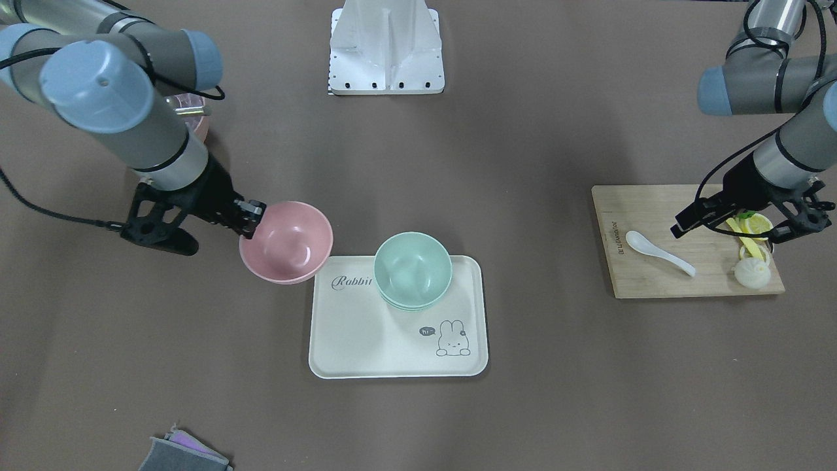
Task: Stack pink bowl on green and place spoon
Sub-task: 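Carry the pink bowl over the green bowls while left gripper reaches for spoon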
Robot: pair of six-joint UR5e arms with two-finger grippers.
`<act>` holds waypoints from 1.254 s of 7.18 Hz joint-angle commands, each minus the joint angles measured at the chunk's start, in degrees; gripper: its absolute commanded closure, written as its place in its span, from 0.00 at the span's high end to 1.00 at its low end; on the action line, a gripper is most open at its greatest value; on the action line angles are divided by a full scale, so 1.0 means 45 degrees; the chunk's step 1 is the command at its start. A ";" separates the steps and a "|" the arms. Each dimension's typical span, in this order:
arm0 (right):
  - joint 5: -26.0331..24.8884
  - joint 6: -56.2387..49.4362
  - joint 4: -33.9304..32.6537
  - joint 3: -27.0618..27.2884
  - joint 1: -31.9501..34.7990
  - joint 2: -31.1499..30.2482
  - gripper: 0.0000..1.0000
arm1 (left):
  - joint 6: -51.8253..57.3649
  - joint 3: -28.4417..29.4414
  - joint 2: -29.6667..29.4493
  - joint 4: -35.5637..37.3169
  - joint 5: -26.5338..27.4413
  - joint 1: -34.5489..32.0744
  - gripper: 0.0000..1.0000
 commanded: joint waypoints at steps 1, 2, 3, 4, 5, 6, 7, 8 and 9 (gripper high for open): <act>-0.0666 0.1564 0.0106 -0.0932 -0.0848 0.1668 0.00 | -0.1531 0.0729 -0.0348 -0.0080 -0.0022 0.0438 0.97; -0.0996 0.2246 0.1113 -0.1732 -0.1140 0.2082 0.00 | -0.1536 0.1080 -0.0427 -0.0100 -0.0022 0.0575 0.97; -0.1386 0.3123 0.2109 -0.2185 -0.1394 0.2241 0.00 | -0.1575 0.1161 -0.0563 -0.0042 0.0326 0.0615 0.98; -0.1680 0.3480 0.2216 -0.2673 -0.1590 0.2726 0.00 | -0.1595 0.1123 -0.0565 -0.0041 0.1045 0.0809 0.98; -0.1703 0.3503 0.2236 -0.2968 -0.1708 0.2963 0.00 | -0.1653 0.1161 -0.0565 -0.0003 0.1226 0.1023 0.98; -0.1703 0.3735 0.2255 -0.2990 -0.1709 0.3062 0.00 | -0.1827 0.1161 -0.0565 0.0037 0.1228 0.1025 0.98; -0.1703 0.3853 0.2294 -0.3377 -0.1709 0.3392 0.00 | -0.2255 0.1181 -0.0584 0.0037 0.1228 0.1045 0.98; -0.1703 0.4087 0.2662 -0.3748 -0.1786 0.3395 0.00 | -0.2317 0.1239 -0.0584 0.0056 0.1189 0.1084 0.98; -0.1703 0.4224 0.2704 -0.3810 -0.1807 0.3395 0.00 | -0.2317 0.1356 -0.0584 0.0056 0.1208 0.1103 0.97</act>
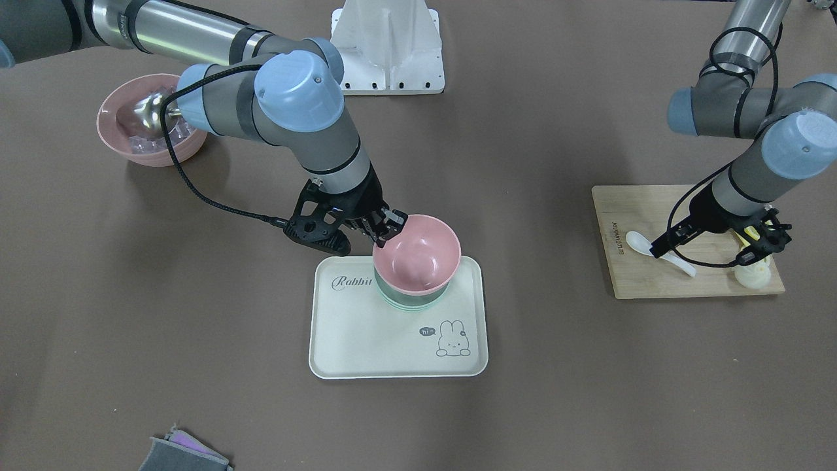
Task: Stack pink bowl on green and place spoon
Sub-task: 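Lower the pink bowl onto the green bowls while the left gripper grasps the white spoon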
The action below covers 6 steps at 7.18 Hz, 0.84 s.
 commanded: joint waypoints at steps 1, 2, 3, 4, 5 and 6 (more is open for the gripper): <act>-0.0002 0.0210 0.0201 -0.0241 -0.0043 0.0045 0.00 | -0.0152 0.0191 -0.0004 0.0009 0.0007 0.0035 0.97; -0.0002 0.0288 0.0259 -0.0241 -0.0043 0.0083 0.00 | -0.0617 0.0328 -0.0004 -0.0010 0.0007 0.0093 0.97; -0.0002 0.0288 0.0260 -0.0241 -0.0043 0.0103 0.00 | -0.1009 0.0445 -0.0062 -0.0049 -0.0032 0.0190 0.94; -0.0002 0.0308 0.0260 -0.0241 -0.0043 0.0103 0.00 | -0.1399 0.0659 -0.0604 0.0008 0.0006 0.0288 0.90; -0.0002 0.0308 0.0260 -0.0241 -0.0043 0.0103 0.00 | -0.1384 0.0932 -0.0725 -0.0030 0.0007 0.0308 0.88; -0.0002 0.0289 0.0260 -0.0241 -0.0063 0.0103 0.00 | -0.1384 0.0973 -0.0727 -0.0030 0.0007 0.0328 0.82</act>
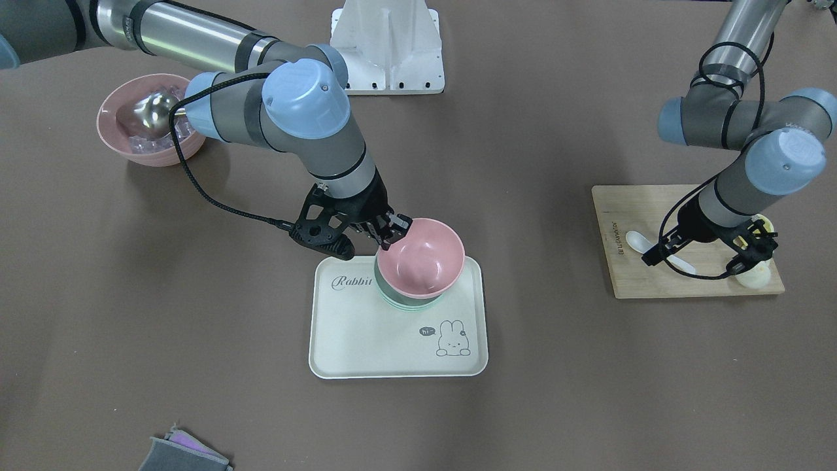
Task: Stack pink bowl on green and place spoon
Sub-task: 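Lower the pink bowl onto the green bowls while the left gripper grasps the white spoon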
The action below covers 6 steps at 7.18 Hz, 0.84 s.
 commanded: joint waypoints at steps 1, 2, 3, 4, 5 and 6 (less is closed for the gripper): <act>0.0000 -0.0011 0.0040 -0.0020 -0.0031 -0.0018 0.00 | -0.0024 0.0367 -0.0108 -0.0067 0.0004 0.0038 0.79; 0.0000 -0.0011 0.0175 -0.0098 -0.0031 -0.0018 0.00 | -0.0023 0.0427 -0.0108 -0.0087 0.0004 0.0038 0.72; 0.0000 -0.0011 0.0196 -0.0118 -0.0051 -0.0018 0.00 | -0.0043 0.0447 -0.0088 -0.0087 0.0062 0.0038 0.54; 0.0000 -0.0011 0.0254 -0.0138 -0.0051 -0.0018 0.00 | -0.0043 0.0447 -0.0088 -0.0087 0.0062 0.0038 0.35; 0.0020 -0.0089 0.0332 -0.0138 -0.0051 -0.0018 0.99 | -0.0101 0.0408 -0.0108 -0.0068 0.0023 0.0038 0.03; 0.0020 -0.0109 0.0546 -0.0138 0.0046 -0.0018 1.00 | -0.0082 0.0389 -0.0108 -0.0048 -0.0054 0.0038 0.00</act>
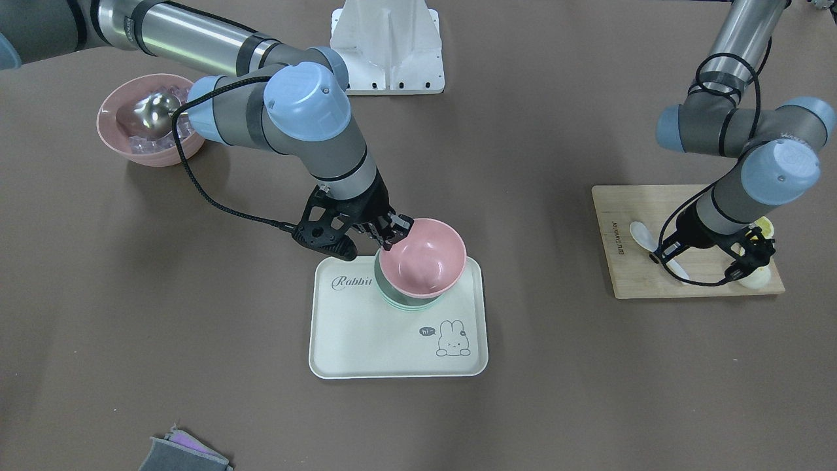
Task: Stack pink bowl on green and place spoon
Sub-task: 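Open the right gripper and lift away while the left gripper lifts the spoon, then carry the white spoon with the left gripper into the pink bowl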
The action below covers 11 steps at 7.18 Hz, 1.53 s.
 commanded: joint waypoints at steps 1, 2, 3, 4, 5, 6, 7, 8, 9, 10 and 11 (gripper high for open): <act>0.0142 -0.0061 0.0261 0.0110 0.0289 0.0000 1.00 | -0.0025 -0.0412 -0.0066 0.0099 -0.0497 0.0000 0.00; 0.0801 -0.0080 0.0184 0.0343 0.0697 -0.0174 1.00 | -0.0161 -0.0435 -0.0415 0.0119 -0.1120 0.0000 0.00; 0.1717 -0.0177 0.0184 0.0964 0.1281 -0.0853 1.00 | -0.1264 -0.0397 -0.1211 0.0177 -0.1126 0.0000 0.00; 0.2035 -0.0816 0.0164 0.1918 0.1732 -0.1904 1.00 | -0.1662 -0.0493 -0.2147 0.0622 -0.1107 0.0058 0.00; 0.2406 -0.1693 0.0145 0.2778 0.2316 -0.3113 1.00 | -0.2130 -0.0571 -0.3162 0.1072 -0.1126 0.0117 0.00; 0.3125 -0.3229 0.0145 0.3541 0.3134 -0.4440 1.00 | -0.2695 -0.0514 -0.4371 0.1656 -0.0991 0.0697 0.00; 0.3731 -0.4656 0.0125 0.3703 0.4012 -0.5304 1.00 | -0.3378 -0.0378 -0.5408 0.1933 -0.0700 0.1264 0.00; 0.3776 -0.5637 0.0144 0.3743 0.4331 -0.5912 1.00 | -0.3481 -0.0338 -0.5786 0.1877 -0.0310 0.1772 0.00; 0.3699 -0.6208 0.0145 0.3744 0.4430 -0.6228 1.00 | -0.3908 0.0146 -0.6544 0.1742 0.0138 0.2126 0.00; 0.3640 -0.6291 0.0145 0.3744 0.4489 -0.6308 1.00 | -0.4183 0.1021 -0.7518 0.1721 0.0704 0.2516 0.00; 0.3620 -0.6388 0.0164 0.3744 0.4567 -0.6522 1.00 | -0.4205 0.1145 -0.7682 0.1450 0.0941 0.2674 0.00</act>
